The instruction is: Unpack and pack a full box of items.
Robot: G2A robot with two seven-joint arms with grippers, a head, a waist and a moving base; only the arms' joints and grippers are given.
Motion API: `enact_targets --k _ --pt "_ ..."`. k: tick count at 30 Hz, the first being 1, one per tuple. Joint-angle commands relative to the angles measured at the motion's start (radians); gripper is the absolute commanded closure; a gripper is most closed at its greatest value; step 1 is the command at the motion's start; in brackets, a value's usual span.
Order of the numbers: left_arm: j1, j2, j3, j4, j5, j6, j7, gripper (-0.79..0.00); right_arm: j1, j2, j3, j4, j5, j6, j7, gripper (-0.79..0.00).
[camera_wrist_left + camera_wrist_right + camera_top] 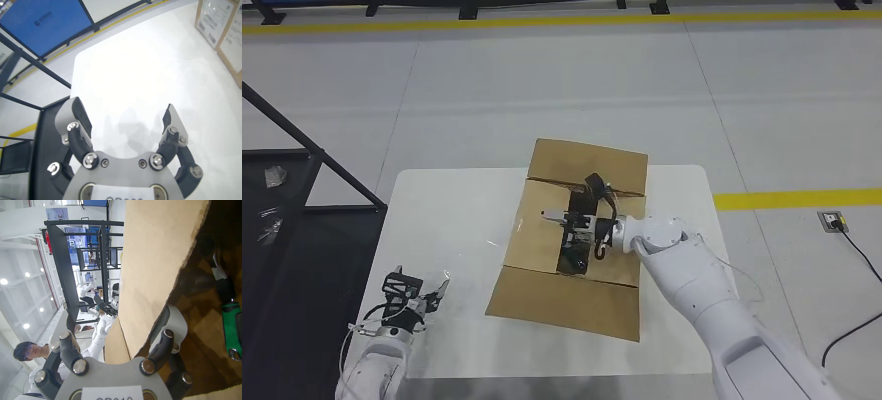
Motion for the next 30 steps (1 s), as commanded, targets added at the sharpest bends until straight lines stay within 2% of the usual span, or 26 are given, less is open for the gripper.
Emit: enact_targets --k 1,8,10,12,15,21,26,30 --pt "0.015 0.001 -0.001 -0.018 -0.022 -0.061 0.006 -0.785 0.001 0.0 0.001 -0.003 -0.006 -0.002 0.0 -0.785" --pt "0.013 0.0 0.001 -0.017 -0.021 -0.058 -0.001 -0.785 0.001 -0.001 0.004 -0.023 -0.026 -0.004 0.005 -0.785" --pt "-0.007 -0.003 0.019 -0.01 -0.033 -0.073 -0.019 -0.785 0.001 -0.001 0.004 -0.025 -0.029 -0.003 0.006 -0.785" --pt "-0.047 -0.007 0.039 0.01 -0.047 -0.083 -0.014 -0.785 0.0 -0.002 0.005 -0.029 -0.033 -0.002 0.007 -0.785" --pt "-0.116 -0.013 0.072 0.065 -0.103 -0.164 0.005 -0.785 -0.002 -0.003 0.006 -0.031 -0.038 -0.002 0.007 -0.785" --pt "-0.264 -0.034 0.173 0.195 -0.104 -0.203 0.015 -0.785 -0.005 -0.001 0.015 -0.032 -0.043 -0.007 0.006 -0.785" --pt "-0.357 -0.056 0.261 0.284 -0.085 -0.191 0.013 -0.785 -0.01 0.004 0.026 -0.034 -0.047 -0.013 0.003 -0.785" --pt "-0.424 -0.077 0.323 0.35 -0.072 -0.131 -0.005 -0.785 -0.016 0.01 0.036 -0.039 -0.052 -0.017 -0.001 -0.785"
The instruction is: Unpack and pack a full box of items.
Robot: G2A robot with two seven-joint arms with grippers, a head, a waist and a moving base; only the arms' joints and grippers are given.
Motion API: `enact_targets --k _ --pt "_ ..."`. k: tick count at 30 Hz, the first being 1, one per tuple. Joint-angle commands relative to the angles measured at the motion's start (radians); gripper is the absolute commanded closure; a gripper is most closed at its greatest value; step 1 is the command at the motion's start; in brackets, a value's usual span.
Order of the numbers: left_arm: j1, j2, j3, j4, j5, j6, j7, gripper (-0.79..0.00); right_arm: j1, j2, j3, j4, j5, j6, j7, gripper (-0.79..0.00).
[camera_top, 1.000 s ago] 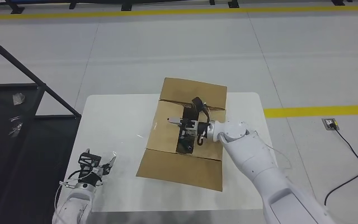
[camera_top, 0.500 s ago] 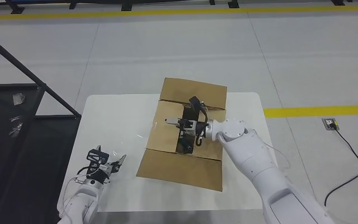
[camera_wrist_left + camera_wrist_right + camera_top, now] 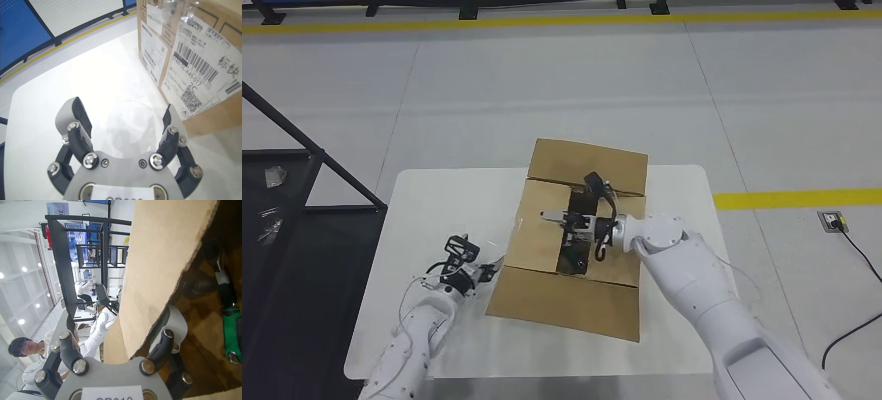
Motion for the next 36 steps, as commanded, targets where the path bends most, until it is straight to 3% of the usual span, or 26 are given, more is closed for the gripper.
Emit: enact_targets --k 1,9,17,31,36 --pt "-0.036 -0.011 0.027 0.037 -0.002 0.03 -0.013 -0.785 -0.003 0.003 0.005 -0.003 -0.002 -0.001 -0.001 -0.785" --pt "-0.137 -0.039 0.074 0.14 -0.015 0.102 -0.02 -0.785 -0.018 0.014 0.024 -0.02 -0.007 0.001 0.002 -0.785" --pt "-0.177 -0.033 0.052 0.193 0.013 0.093 -0.01 -0.785 -0.026 0.021 0.037 -0.039 -0.015 0.012 0.0 -0.785" --pt "-0.139 0.005 -0.021 0.19 0.085 0.032 0.019 -0.785 -0.026 0.022 0.043 -0.062 -0.03 0.029 0.006 -0.785" --pt "-0.084 0.015 -0.049 0.129 0.059 0.002 0.068 -0.785 -0.026 0.019 0.045 -0.056 -0.027 0.029 0.012 -0.785"
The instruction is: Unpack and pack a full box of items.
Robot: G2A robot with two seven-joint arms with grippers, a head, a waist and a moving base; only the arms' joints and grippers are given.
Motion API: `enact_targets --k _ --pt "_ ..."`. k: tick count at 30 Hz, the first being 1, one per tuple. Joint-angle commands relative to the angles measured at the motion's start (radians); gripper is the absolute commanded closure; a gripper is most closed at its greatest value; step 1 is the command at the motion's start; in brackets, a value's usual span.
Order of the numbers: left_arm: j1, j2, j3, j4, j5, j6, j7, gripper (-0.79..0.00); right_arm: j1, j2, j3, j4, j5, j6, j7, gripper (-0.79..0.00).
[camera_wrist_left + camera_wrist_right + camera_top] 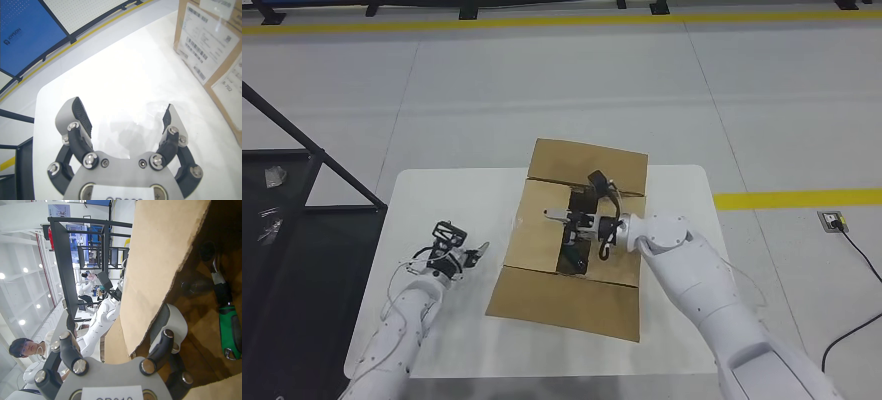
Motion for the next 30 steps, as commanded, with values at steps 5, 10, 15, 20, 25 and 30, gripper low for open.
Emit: enact_targets --k 5,10,15,20,25,30 --pt "0.119 0.016 -0.074 -0.127 -0.088 -0.024 0.055 -0.785 -0.005 -0.006 0.007 -0.005 0.031 -0.023 0.019 -0.785" --pt "0.248 0.036 -0.158 -0.258 -0.134 -0.047 0.082 -0.785 -0.003 -0.005 0.036 -0.011 0.095 -0.063 0.055 -0.785" --pt "0.38 0.051 -0.238 -0.404 -0.194 -0.093 0.105 -0.785 0.004 -0.005 0.059 -0.018 0.16 -0.074 0.121 -0.785" --pt "0.5 0.06 -0.287 -0.563 -0.229 -0.146 0.117 -0.785 0.021 -0.02 0.045 -0.033 0.163 -0.052 0.099 -0.785" --pt "0.578 0.064 -0.297 -0.713 -0.221 -0.171 0.117 -0.785 0.042 -0.043 0.016 -0.047 0.141 -0.038 0.024 -0.785" --pt "0.603 0.064 -0.28 -0.816 -0.185 -0.171 0.091 -0.785 0.064 -0.069 -0.013 -0.043 0.119 -0.017 -0.074 -0.785"
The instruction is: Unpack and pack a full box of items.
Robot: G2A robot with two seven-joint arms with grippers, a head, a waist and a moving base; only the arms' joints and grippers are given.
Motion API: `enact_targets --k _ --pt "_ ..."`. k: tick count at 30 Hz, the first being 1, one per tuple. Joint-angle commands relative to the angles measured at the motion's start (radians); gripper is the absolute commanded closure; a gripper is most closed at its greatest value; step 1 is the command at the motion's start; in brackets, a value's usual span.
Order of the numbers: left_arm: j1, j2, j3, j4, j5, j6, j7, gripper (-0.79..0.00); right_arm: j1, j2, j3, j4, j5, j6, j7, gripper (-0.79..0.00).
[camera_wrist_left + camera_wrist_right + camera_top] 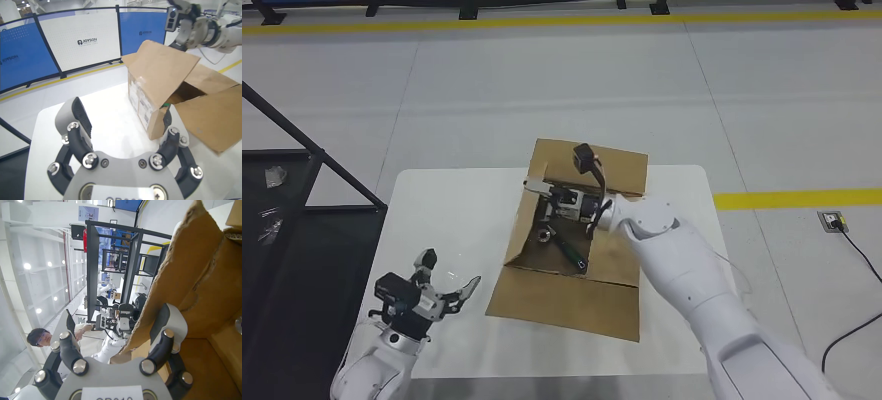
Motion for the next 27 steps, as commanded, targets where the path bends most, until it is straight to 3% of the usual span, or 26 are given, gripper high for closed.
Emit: enact_targets --k 1,8,14,18,27 --pt "-0.005 -0.002 0.017 -0.025 0.02 0.02 -0.014 -0.785 0.007 -0.009 -0.008 0.002 -0.002 -0.001 -0.022 -0.785" --pt "-0.079 -0.014 0.103 -0.036 0.034 0.072 -0.082 -0.785 0.026 -0.038 -0.029 0.019 0.005 -0.036 -0.034 -0.785" --pt "-0.154 -0.028 0.146 0.013 0.014 0.18 -0.132 -0.785 0.043 -0.055 -0.041 0.043 0.013 -0.071 0.028 -0.785" --pt "-0.165 -0.03 0.144 0.037 0.053 0.237 -0.11 -0.785 0.051 -0.058 -0.045 0.063 -0.004 -0.111 0.049 -0.785" --pt "-0.143 -0.026 0.058 0.081 -0.03 0.227 -0.095 -0.785 0.028 -0.026 0.001 0.077 -0.011 -0.241 0.085 -0.785"
